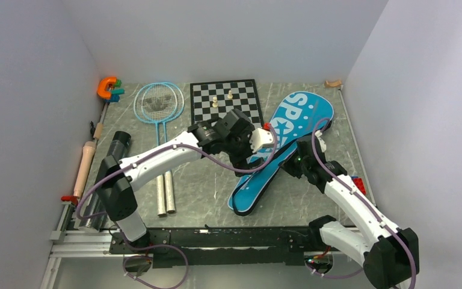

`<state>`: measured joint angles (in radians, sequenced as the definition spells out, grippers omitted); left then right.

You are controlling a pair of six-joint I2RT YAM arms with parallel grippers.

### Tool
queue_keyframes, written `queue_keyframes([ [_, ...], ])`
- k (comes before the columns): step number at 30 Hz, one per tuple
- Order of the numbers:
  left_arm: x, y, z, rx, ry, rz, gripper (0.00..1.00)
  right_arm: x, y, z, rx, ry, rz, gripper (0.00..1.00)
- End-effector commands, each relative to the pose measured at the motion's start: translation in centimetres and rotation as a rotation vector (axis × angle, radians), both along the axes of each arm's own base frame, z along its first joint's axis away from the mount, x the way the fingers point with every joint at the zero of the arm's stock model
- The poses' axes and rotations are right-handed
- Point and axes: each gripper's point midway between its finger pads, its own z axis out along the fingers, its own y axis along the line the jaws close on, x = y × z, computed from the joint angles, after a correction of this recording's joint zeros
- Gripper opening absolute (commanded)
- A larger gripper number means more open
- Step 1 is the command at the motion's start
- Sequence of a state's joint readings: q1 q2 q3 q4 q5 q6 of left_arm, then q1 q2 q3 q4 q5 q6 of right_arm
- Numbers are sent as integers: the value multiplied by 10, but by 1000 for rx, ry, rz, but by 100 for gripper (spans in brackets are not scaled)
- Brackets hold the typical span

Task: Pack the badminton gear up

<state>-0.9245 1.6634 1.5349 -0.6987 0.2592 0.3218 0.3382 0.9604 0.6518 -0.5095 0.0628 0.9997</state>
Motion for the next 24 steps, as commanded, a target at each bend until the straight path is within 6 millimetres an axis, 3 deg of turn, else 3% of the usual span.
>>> queue_keyframes([
  [1,-29,-30,-2,-56,100,-71,99,9,11,34,31,-78,-37,0],
  [10,-74,-38,-47,3,239,-171,99,9,20,24,35,-71,-26,0],
  [19,-69,-41,-80,60,240,-166,99,11,27,28,42,-79,-15,0],
  [24,-63,-40,-93,101,221,-156,82,11,31,25,45,-72,-5,0],
])
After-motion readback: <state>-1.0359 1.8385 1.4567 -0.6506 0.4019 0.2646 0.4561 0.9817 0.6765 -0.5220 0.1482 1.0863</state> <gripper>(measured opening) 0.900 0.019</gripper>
